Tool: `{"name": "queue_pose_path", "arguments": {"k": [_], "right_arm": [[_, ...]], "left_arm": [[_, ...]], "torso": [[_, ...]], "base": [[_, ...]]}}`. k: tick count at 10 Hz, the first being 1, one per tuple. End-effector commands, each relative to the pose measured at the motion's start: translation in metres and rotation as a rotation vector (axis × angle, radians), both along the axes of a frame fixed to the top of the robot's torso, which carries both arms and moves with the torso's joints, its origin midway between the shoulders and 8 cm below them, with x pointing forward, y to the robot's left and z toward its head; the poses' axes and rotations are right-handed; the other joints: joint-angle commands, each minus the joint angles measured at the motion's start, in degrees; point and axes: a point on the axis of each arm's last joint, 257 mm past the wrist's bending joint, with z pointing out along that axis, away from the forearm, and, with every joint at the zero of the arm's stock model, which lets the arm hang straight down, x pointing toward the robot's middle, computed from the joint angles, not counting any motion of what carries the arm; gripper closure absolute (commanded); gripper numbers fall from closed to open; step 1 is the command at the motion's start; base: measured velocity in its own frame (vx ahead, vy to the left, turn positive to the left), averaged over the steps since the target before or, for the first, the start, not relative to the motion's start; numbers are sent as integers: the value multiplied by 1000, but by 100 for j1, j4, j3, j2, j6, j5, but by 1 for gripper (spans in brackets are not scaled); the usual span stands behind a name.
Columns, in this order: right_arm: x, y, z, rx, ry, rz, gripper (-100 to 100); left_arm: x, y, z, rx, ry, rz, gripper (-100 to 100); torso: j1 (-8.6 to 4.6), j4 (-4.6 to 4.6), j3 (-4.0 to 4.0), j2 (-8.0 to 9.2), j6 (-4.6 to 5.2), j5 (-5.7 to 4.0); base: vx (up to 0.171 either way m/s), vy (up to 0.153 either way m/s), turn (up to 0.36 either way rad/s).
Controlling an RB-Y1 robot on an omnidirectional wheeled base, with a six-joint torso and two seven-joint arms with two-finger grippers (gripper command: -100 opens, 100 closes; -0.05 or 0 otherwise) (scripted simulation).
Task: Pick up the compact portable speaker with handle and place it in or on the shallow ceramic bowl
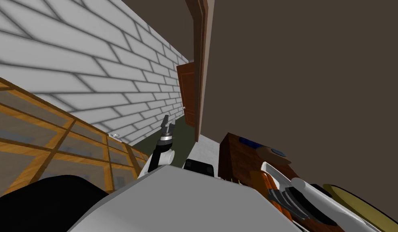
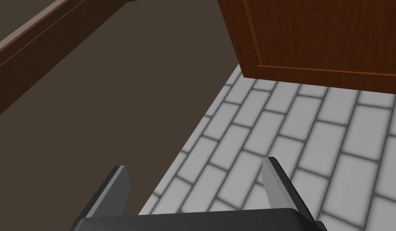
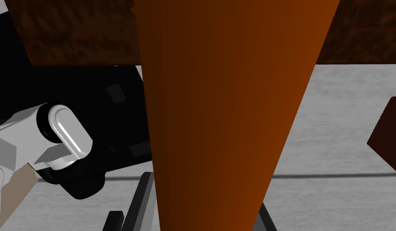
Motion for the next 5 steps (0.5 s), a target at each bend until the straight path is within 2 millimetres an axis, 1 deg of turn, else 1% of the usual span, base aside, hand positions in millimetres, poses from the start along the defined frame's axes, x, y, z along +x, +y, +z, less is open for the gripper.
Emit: {"name": "queue_pose_path", "arguments": {"k": [1, 2, 4, 5], "right_arm": [[-13, -2, 6, 19, 25, -73, 100], [-18, -3, 9, 27, 35, -106, 100], [-28, -5, 14, 41, 55, -166, 100], [-37, -7, 19, 51, 72, -218, 100]], "left_arm": [[0, 0, 0, 0, 0, 0, 0], [0, 0, 0, 0, 0, 0, 0], [0, 0, 0, 0, 0, 0, 0], [0, 0, 0, 0, 0, 0, 0]], "torso": [[0, 0, 0, 0, 0, 0], [-2, 0, 4, 12, -8, 2], [-4, 1, 17, 38, 3, 6], [0, -1, 16, 37, 4, 7]], "base": [[-162, -15, 237], [-240, -16, 321], [-232, -20, 187], [-253, -23, 282]]}}
